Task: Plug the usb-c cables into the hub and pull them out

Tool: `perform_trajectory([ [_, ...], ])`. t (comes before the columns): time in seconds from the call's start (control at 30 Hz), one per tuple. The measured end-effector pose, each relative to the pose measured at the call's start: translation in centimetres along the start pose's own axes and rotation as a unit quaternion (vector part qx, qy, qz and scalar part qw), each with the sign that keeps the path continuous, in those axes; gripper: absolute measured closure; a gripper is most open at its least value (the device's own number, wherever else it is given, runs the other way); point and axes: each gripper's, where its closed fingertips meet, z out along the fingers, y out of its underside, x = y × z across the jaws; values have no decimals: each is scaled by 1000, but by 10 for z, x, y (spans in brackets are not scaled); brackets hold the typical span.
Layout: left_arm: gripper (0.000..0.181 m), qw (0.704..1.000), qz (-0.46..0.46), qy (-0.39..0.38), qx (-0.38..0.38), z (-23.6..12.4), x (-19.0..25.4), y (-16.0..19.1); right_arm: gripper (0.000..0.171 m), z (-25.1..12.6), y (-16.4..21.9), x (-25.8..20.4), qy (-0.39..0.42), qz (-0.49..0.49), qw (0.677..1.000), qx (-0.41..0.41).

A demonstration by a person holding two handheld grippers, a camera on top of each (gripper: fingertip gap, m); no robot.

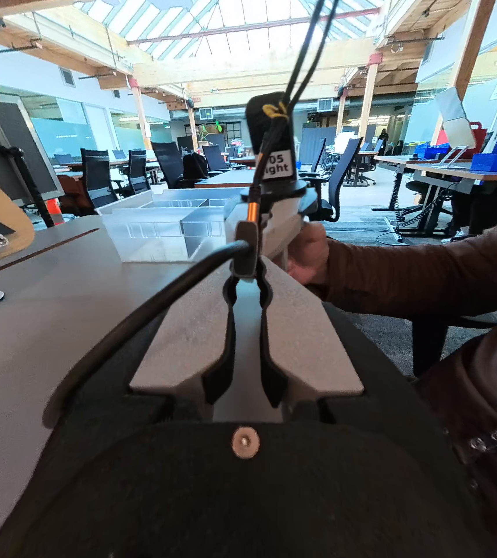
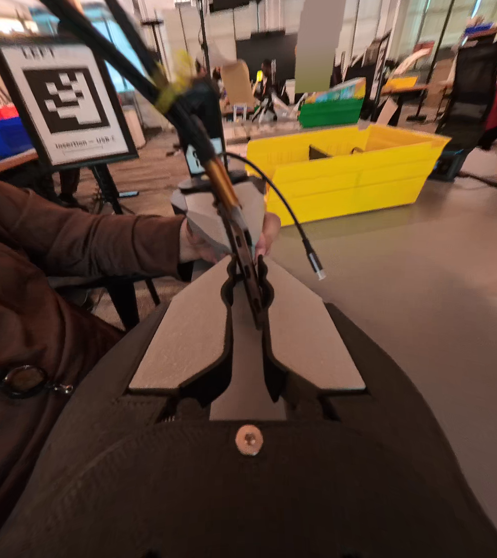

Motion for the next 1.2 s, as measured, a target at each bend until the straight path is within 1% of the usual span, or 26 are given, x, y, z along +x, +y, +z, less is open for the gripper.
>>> perform_trajectory([
  [0.13,173,1000,-16,-3,-19,2,-3,7,161,-14,-20,-4,-9,-26,996,88],
  [0.17,173,1000,-16,-2,-19,3,-2,6,167,-15,-24,-2,1,-29,994,103],
  [0.2,173,1000,-15,-2,-19,3,-2,6,171,-16,-25,0,14,-30,994,104],
  [0.3,173,1000,-18,-4,-23,4,-3,8,169,-14,-20,7,32,-24,995,91],
  [0.37,173,1000,-16,-5,-22,4,-3,8,155,-10,-18,6,27,-18,996,84],
  [0.4,173,1000,-16,-4,-22,4,-3,8,152,-8,-16,5,25,-17,996,78],
  [0.53,173,999,-21,7,-24,5,1,8,160,-1,-13,4,38,-30,997,67],
  [0.67,173,999,-31,6,-21,5,0,8,166,3,-13,1,33,-34,997,67],
  [0.9,173,999,-35,8,-23,6,0,8,166,4,-13,-1,30,-38,997,67],
  [1.03,173,999,-39,8,-23,6,0,8,169,5,-13,-1,33,-42,996,66],
  [1.2,171,998,-53,-8,-22,6,-7,9,170,7,-14,6,57,-41,995,70],
])
